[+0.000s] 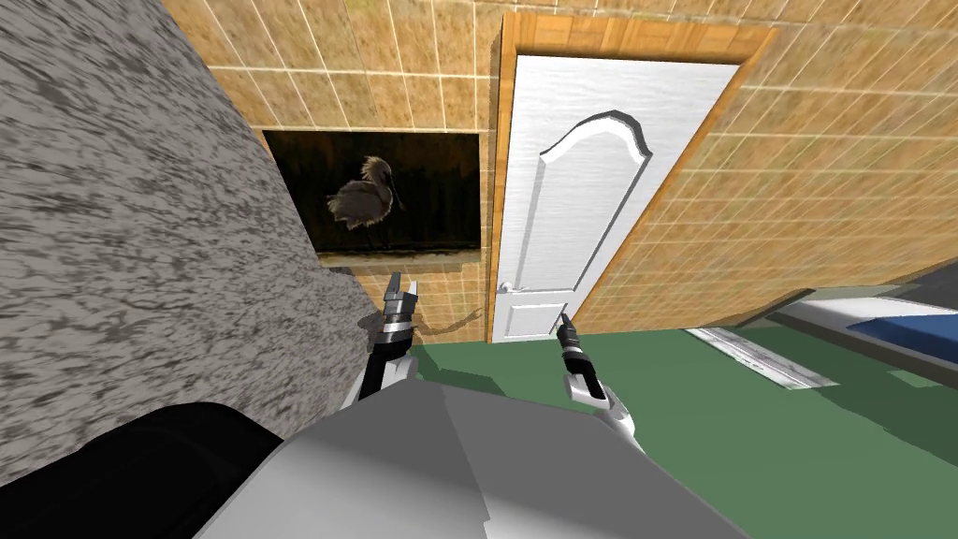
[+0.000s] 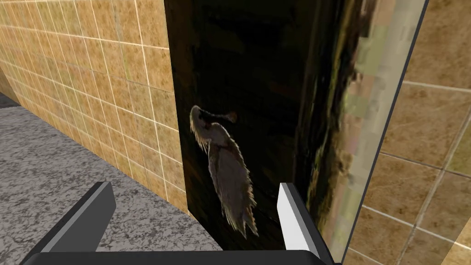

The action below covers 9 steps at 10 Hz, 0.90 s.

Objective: Pull the door open

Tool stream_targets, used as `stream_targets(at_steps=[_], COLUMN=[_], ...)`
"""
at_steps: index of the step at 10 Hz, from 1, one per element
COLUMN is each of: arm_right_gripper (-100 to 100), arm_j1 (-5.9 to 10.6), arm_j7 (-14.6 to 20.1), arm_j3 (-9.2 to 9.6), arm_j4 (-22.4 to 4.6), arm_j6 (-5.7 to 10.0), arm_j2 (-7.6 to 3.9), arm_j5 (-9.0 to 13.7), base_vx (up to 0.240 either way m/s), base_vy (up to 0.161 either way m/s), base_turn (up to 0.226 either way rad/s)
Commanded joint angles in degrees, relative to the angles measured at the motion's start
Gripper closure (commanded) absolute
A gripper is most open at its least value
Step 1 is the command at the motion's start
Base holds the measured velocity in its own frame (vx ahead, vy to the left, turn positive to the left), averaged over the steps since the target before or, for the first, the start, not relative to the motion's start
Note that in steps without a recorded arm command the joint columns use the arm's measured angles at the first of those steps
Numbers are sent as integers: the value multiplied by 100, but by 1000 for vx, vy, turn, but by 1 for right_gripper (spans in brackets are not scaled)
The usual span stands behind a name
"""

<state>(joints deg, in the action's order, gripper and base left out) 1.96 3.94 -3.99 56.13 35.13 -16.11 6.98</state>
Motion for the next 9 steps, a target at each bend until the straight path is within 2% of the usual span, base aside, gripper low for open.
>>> stream_targets(at_steps=[1,9], arm_right_gripper=[-100,-100], arm_j1=[61,379], arm_j7=[-5,-36], arm_j3=[-22,-110], arm_j4=[-161,-924], arm_j6=[23,176], arm_j2=[-20,-76], arm_j5=[30,137], base_vx=[23,10], base_vy=[37,8], base_turn=[256,232])
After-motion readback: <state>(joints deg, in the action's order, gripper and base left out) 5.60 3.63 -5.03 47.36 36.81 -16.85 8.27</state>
